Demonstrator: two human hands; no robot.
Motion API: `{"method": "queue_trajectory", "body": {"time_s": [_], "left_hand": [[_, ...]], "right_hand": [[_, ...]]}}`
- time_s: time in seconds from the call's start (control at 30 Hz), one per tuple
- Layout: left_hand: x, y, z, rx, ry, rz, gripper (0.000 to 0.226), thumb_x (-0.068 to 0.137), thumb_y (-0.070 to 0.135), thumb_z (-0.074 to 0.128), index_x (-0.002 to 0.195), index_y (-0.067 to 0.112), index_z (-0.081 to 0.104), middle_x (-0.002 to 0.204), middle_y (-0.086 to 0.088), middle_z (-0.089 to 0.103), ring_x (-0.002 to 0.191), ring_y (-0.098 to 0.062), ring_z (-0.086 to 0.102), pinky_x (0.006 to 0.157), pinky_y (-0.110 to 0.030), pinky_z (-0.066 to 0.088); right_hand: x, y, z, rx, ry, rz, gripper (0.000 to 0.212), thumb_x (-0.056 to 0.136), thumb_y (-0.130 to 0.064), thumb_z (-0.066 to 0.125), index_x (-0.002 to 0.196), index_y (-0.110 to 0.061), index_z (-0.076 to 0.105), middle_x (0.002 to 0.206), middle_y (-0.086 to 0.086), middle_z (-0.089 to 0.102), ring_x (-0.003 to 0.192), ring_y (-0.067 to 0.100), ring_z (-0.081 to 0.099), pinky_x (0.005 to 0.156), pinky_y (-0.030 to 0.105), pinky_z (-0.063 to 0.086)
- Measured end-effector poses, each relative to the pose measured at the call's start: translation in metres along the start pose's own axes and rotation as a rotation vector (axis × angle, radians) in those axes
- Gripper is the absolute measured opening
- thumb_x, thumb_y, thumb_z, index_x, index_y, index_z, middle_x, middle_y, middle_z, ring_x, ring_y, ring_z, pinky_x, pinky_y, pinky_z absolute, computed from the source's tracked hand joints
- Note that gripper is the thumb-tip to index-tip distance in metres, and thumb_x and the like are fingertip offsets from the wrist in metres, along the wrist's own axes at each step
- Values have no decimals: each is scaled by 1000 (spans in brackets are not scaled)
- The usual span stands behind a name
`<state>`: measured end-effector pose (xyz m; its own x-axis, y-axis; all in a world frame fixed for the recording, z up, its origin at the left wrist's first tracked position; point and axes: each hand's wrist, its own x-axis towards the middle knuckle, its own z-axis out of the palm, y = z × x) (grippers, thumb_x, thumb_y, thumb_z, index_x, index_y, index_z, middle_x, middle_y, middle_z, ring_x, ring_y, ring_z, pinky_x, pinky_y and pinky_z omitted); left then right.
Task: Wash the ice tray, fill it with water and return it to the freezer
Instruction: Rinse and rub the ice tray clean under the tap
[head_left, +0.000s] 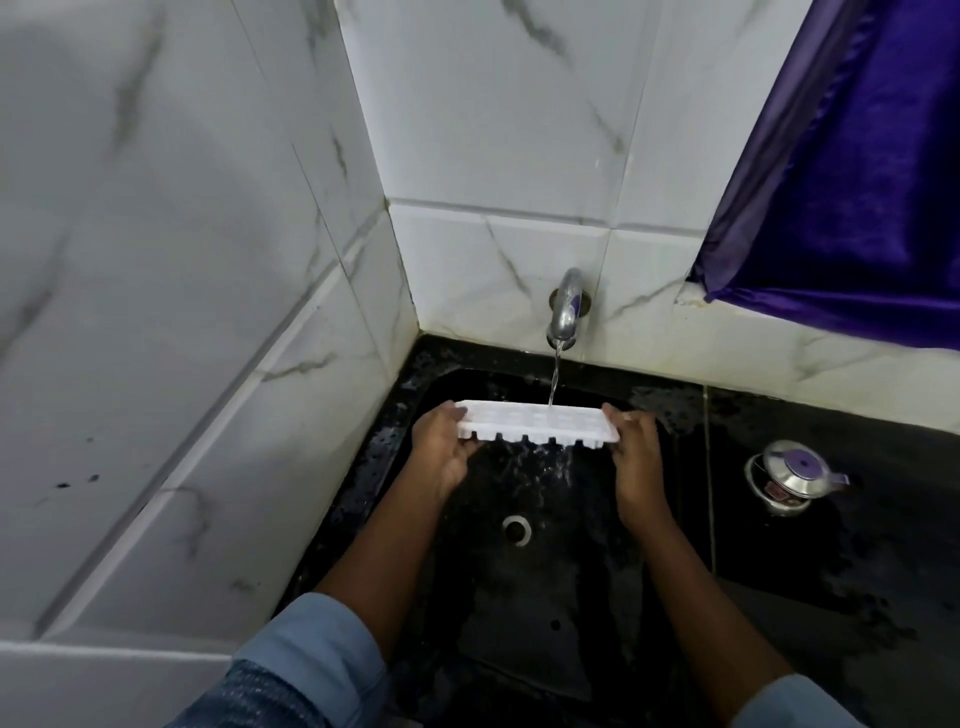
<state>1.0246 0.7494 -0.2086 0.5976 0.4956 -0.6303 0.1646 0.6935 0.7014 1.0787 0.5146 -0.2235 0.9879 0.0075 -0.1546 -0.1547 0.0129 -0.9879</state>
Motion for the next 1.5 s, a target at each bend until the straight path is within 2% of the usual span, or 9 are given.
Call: {"method": "queue_trajectory", "body": {"time_s": [0.2, 0.4, 0.53, 0.8, 0.93, 1.07, 1.23, 1.37, 1.5], "left_hand": [[-20, -6, -9, -155, -133, -44, 38, 107, -2, 46, 145, -7, 53, 139, -27, 63, 108, -35, 70, 78, -46, 65], [-34, -20, 7, -355, -270, -101, 26, 112, 14, 45, 130, 7, 62, 127, -23, 69, 116, -43, 65, 90, -70, 57], [-36, -25, 18, -445, -239, -146, 36, 110, 17, 47, 143, 6, 57, 130, -26, 69, 116, -48, 65, 75, -78, 50], [-30, -37, 24, -523, -213, -173, 36, 111, 16, 45, 142, 9, 60, 117, -27, 75, 111, -50, 67, 72, -77, 56], [-24, -45, 26, -520, -189, -184, 37, 111, 16, 45, 144, 8, 58, 125, -26, 72, 114, -49, 66, 74, -76, 56], [-18, -47, 17, -499, -189, -188, 36, 111, 20, 45, 143, 10, 60, 130, -25, 71, 123, -49, 64, 93, -77, 51], [-23, -31, -8, -370, -287, -89, 31, 107, 19, 49, 132, 9, 66, 123, -22, 75, 112, -43, 71, 89, -68, 57], [-28, -12, -9, -192, -371, -72, 35, 107, 18, 53, 139, 10, 63, 135, -21, 69, 119, -40, 69, 95, -61, 57], [-30, 8, 8, 16, -265, 5, 34, 108, 17, 56, 142, 19, 57, 140, -13, 67, 109, -29, 71, 86, -50, 60]], "right_hand": [[50, -23, 2, -383, -92, 40, 3, 92, -18, 65, 91, -17, 63, 88, 2, 66, 89, 26, 64, 77, 35, 47], [104, -91, 53, -791, -170, -40, 39, 95, -64, 53, 96, -25, 59, 97, -4, 65, 100, 27, 59, 107, 53, 35], [125, -92, 87, -941, -255, -21, 55, 91, -63, 50, 126, -23, 63, 125, 6, 64, 123, 34, 57, 115, 64, 25], [121, -90, 100, -1259, -99, -236, 43, 89, -43, 69, 127, -24, 60, 111, 1, 73, 108, 32, 68, 105, 55, 29], [157, -73, 95, -849, -184, -10, 49, 81, -50, 75, 116, -18, 68, 101, -2, 73, 96, 24, 69, 99, 48, 52], [151, -75, 61, -389, -271, 169, 16, 95, -12, 72, 85, 0, 69, 66, 9, 70, 55, 18, 64, 50, 22, 49], [125, -69, 22, -886, -420, -70, 50, 99, -64, 54, 93, -20, 78, 89, -9, 76, 82, 10, 67, 83, 36, 50], [70, -74, 26, -847, -882, -84, 20, 94, -48, 73, 99, -29, 74, 97, -12, 75, 81, -8, 68, 73, 17, 52], [48, -53, 25, -572, -815, 24, 29, 94, -35, 78, 110, -12, 72, 104, 5, 79, 87, 13, 77, 73, 29, 59]]}}
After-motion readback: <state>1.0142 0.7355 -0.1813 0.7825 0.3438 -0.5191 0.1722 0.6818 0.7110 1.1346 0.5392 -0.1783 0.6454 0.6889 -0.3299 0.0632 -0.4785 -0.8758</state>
